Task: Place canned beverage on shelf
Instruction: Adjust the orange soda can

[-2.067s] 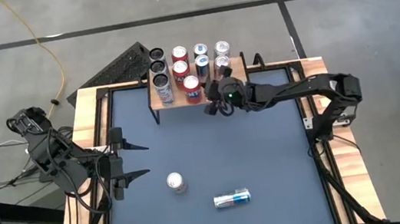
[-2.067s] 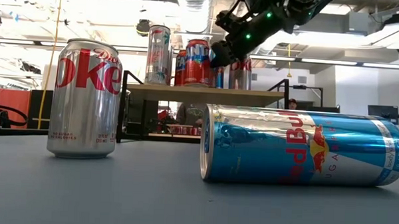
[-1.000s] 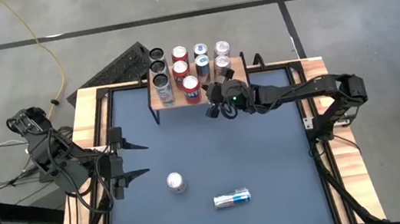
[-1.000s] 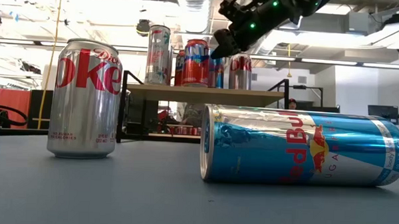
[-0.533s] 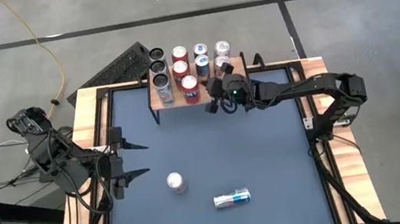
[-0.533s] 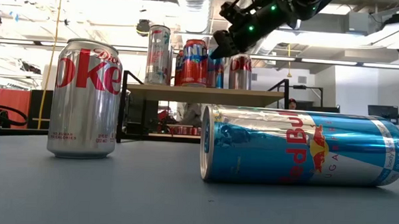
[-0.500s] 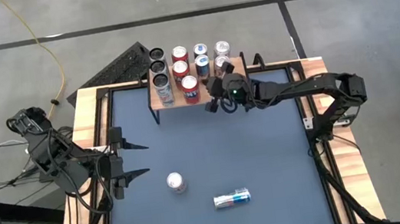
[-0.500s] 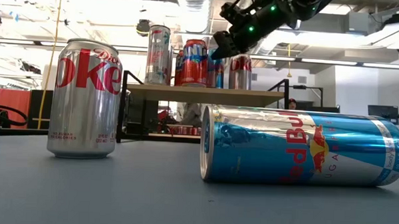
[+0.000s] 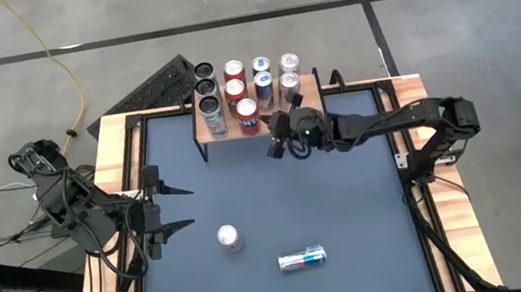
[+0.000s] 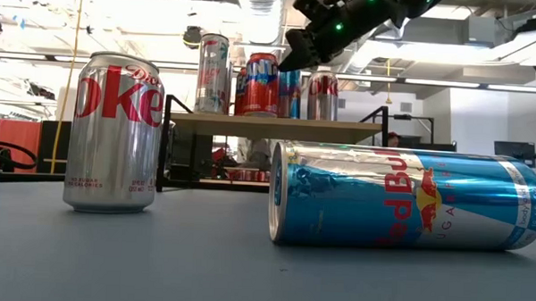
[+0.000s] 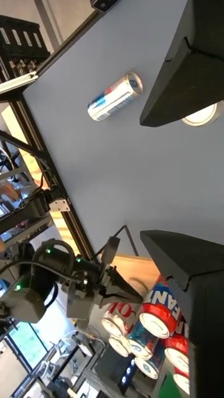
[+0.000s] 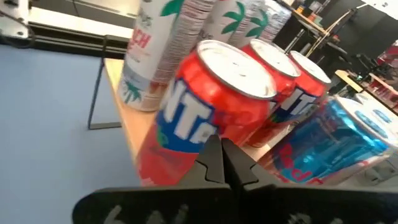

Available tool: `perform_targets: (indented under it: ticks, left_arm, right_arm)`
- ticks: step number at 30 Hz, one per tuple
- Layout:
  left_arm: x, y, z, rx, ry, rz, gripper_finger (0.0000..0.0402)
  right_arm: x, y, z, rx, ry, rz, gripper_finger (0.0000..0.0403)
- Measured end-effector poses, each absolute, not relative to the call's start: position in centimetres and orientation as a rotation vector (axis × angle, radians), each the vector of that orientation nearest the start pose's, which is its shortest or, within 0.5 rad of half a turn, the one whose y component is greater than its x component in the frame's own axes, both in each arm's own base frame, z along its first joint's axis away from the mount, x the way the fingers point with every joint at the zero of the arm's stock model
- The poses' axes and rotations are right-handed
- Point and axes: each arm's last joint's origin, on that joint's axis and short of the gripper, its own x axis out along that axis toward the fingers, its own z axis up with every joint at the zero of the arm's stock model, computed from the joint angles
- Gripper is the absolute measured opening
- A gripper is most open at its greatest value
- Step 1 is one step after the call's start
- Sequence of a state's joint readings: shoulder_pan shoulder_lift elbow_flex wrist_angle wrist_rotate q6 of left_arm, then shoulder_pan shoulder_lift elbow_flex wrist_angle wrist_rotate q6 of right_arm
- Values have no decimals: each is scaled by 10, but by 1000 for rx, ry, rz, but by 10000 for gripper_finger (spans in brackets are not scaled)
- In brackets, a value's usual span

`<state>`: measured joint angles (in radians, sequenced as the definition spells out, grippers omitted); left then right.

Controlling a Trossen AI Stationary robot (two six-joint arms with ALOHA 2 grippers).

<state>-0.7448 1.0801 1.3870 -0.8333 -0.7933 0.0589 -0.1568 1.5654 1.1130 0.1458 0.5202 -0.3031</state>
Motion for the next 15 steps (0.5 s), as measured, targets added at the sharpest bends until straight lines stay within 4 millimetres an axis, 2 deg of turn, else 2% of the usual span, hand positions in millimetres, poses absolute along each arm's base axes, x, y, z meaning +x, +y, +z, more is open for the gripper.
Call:
perform_targets:
  ticks: [7, 15]
  left_arm:
    - [152, -112, 423, 425, 379, 43, 275]
    - [152, -111, 424, 428, 376, 62, 275]
  right_arm:
    - [349, -81, 285, -310, 372, -565, 0]
    - [350, -88, 282, -331, 376, -608, 0]
